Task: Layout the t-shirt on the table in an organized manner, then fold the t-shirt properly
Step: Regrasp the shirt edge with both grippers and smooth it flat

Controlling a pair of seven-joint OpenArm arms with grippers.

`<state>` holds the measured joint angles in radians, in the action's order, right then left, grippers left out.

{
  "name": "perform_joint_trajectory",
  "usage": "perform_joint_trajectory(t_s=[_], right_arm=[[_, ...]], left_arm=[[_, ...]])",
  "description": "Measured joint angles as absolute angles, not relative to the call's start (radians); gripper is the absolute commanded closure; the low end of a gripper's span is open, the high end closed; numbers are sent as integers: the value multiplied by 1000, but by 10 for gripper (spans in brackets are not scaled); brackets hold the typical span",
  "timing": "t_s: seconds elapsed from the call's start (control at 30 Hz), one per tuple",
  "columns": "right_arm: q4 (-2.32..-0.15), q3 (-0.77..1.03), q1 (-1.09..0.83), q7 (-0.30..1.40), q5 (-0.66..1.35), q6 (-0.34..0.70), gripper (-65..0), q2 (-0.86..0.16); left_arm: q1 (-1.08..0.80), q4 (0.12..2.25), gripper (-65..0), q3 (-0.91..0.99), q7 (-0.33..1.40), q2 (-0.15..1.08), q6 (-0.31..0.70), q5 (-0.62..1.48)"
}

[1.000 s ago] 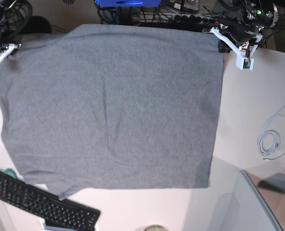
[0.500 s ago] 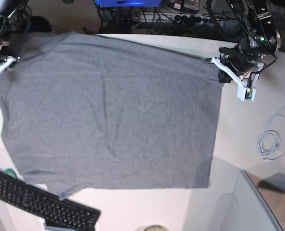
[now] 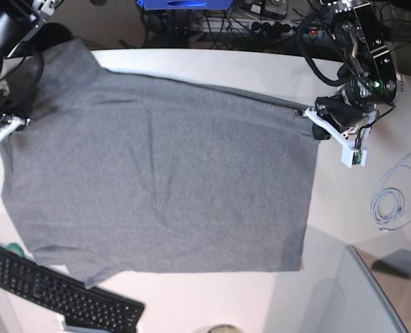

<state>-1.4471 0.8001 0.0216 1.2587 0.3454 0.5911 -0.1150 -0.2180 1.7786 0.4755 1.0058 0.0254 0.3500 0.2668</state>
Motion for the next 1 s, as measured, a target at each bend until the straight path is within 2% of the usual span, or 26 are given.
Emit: perform_joint_trajectory(t_s=[0.23,0.4,0.53,0.7,0.83,0.9,1.0], right_arm=[[-1263,800,77,1192,347,590,-5,-187],[-1179,800,104,1157,340,590,-5,-204],[-1170,797,118,1147,342,590,-5,-204],[-1169,668,129,1091,345,590,-5,-212],[-1169,656,137,1074,344,582,-5,-212],[-1169,656,134,1075,340,517,-3,-212],[-1168,656,133,1060,341,505,-3,-212]], left_arm=[[-164,1690,0,477,1005,25,347,267],[-167,1648,0,481,999,25,347,266],[-164,1605,0,513,920,23,332,272],[-171,1581,0,522,897,25,302,263],[-169,1581,0,516,888,25,302,267],[-169,1580,0,516,890,25,302,266],[-158,1538,0,516,882,25,302,265]])
